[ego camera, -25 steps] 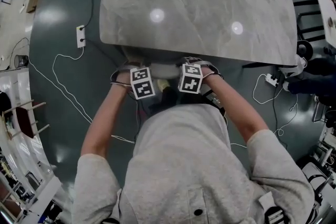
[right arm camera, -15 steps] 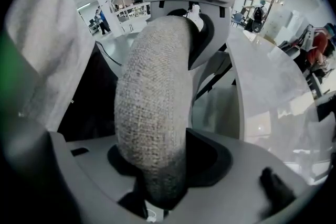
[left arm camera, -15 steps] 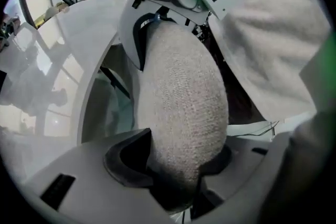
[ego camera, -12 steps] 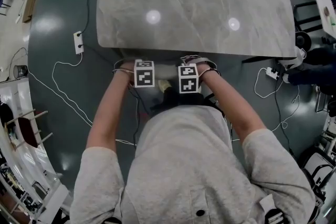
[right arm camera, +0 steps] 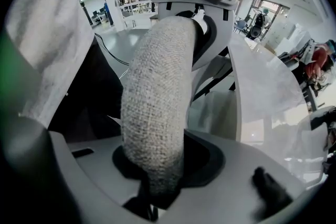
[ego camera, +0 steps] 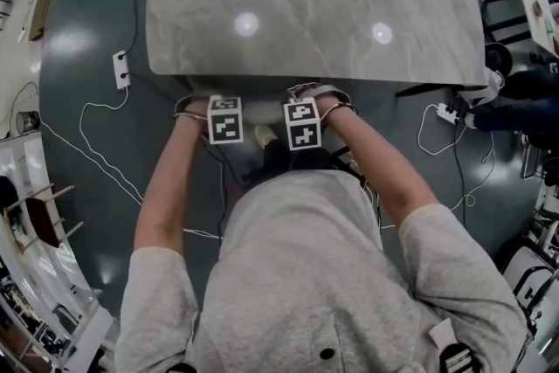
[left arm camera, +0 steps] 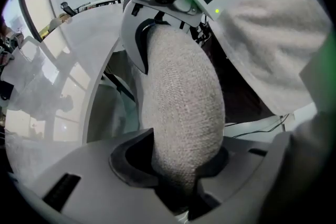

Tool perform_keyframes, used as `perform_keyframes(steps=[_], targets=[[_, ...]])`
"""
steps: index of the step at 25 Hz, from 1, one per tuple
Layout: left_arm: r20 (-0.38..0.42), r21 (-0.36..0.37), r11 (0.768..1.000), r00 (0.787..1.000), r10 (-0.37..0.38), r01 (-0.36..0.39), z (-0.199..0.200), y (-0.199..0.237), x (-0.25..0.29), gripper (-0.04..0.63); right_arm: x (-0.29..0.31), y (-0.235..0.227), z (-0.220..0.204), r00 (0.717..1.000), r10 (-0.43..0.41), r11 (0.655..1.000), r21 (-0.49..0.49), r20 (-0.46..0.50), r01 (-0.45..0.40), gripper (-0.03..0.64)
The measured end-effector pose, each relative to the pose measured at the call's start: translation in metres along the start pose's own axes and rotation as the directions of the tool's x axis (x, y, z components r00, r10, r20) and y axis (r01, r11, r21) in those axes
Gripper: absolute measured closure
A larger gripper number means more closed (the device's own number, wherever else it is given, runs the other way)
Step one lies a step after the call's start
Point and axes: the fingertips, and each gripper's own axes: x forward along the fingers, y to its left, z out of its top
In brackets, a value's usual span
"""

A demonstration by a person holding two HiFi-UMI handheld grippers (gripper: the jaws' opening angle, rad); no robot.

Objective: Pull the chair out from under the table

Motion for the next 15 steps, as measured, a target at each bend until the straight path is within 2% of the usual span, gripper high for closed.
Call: perform_keyframes(steps=[3, 15], targets=[[0.004, -0.012, 1.0, 1.0, -0.005, 0.005, 0.005, -0.003, 0.001, 0.431, -0.002, 0.004, -0.004, 1.0, 0.019, 1.0, -0.006, -0.009, -0.019, 0.5], [0.056, -0.138, 0.99, 0.998, 0.032, -0.024, 0.043, -0.037, 0.012, 0.437, -0.012, 0.04, -0.028, 0.994, 0.1, 0.989, -0.104, -0.04, -0.103, 0.506]])
